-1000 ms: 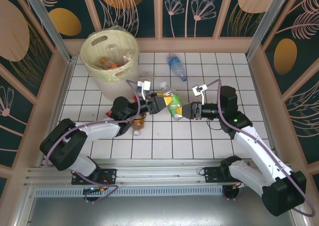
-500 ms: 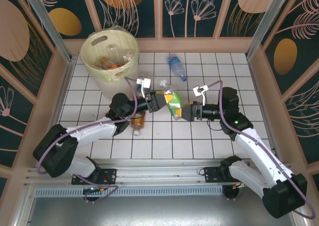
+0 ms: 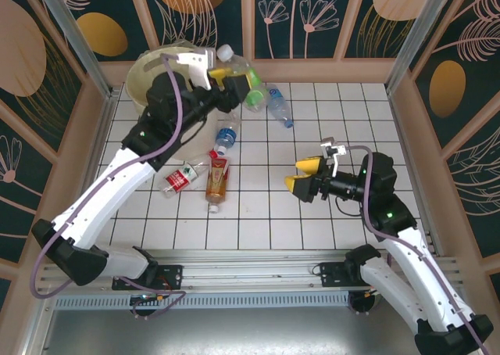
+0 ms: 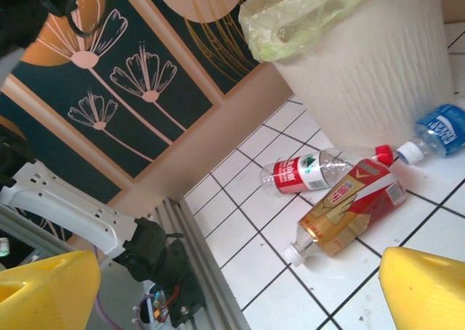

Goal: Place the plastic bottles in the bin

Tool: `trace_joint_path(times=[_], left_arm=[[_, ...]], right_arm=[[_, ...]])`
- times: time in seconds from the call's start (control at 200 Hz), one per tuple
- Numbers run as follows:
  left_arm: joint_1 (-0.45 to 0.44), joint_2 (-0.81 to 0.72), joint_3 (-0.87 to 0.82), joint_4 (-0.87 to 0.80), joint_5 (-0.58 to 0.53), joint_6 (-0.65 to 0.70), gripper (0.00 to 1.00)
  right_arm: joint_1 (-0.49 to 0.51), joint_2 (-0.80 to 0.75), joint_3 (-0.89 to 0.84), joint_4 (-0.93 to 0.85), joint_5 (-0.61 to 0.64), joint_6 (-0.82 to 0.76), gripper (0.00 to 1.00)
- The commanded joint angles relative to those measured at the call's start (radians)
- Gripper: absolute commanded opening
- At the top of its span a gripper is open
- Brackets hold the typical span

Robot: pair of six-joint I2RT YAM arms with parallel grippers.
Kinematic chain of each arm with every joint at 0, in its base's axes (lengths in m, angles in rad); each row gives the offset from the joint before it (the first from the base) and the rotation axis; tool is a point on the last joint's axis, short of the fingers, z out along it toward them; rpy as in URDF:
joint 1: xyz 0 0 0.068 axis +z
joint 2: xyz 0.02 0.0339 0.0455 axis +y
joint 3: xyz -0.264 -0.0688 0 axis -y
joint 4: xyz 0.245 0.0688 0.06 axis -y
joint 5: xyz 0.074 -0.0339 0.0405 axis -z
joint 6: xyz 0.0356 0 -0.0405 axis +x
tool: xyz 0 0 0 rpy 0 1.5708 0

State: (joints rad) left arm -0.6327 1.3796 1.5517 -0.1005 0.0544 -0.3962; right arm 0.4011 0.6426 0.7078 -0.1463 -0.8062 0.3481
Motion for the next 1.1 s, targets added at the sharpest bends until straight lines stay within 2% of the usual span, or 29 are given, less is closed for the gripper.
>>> trace_joint_path(times=[0.0, 0.145, 0.295, 0.56, 0.791, 0.986, 1.096], left_arm=[[0.037, 0.064, 0.117, -0.253, -0.224, 0.194, 0.64], [0.069, 0.152, 0.251, -0.337, -0.403, 0.322, 0.64], [0.133, 0.225, 0.332, -0.367, -0.456, 0.391, 0.64], [0.287, 0.358, 0.408, -0.430, -0.412, 0.407, 0.65], [0.374, 0.437, 0.412, -0.452, -0.312, 0.366, 0.66], [0.391, 0.455, 0.397, -0.466, -0.273, 0.335, 0.75], [0.401, 0.438, 0.396, -0.464, -0.240, 0.303, 0.84]], right_arm=[[0.006, -0.029, 0.064, -0.047, 0.043, -0.087, 0.99], [0.006, -0.055, 0.090, -0.060, 0.088, -0.094, 0.99], [0.006, -0.079, 0.077, -0.038, 0.109, -0.081, 0.99], [0.006, -0.085, 0.074, -0.089, 0.131, -0.090, 0.99], [0.006, -0.091, 0.079, -0.117, 0.156, -0.092, 0.99], [0.005, -0.090, 0.076, -0.128, 0.169, -0.092, 0.99], [0.006, -0.090, 0.073, -0.127, 0.176, -0.088, 0.99]])
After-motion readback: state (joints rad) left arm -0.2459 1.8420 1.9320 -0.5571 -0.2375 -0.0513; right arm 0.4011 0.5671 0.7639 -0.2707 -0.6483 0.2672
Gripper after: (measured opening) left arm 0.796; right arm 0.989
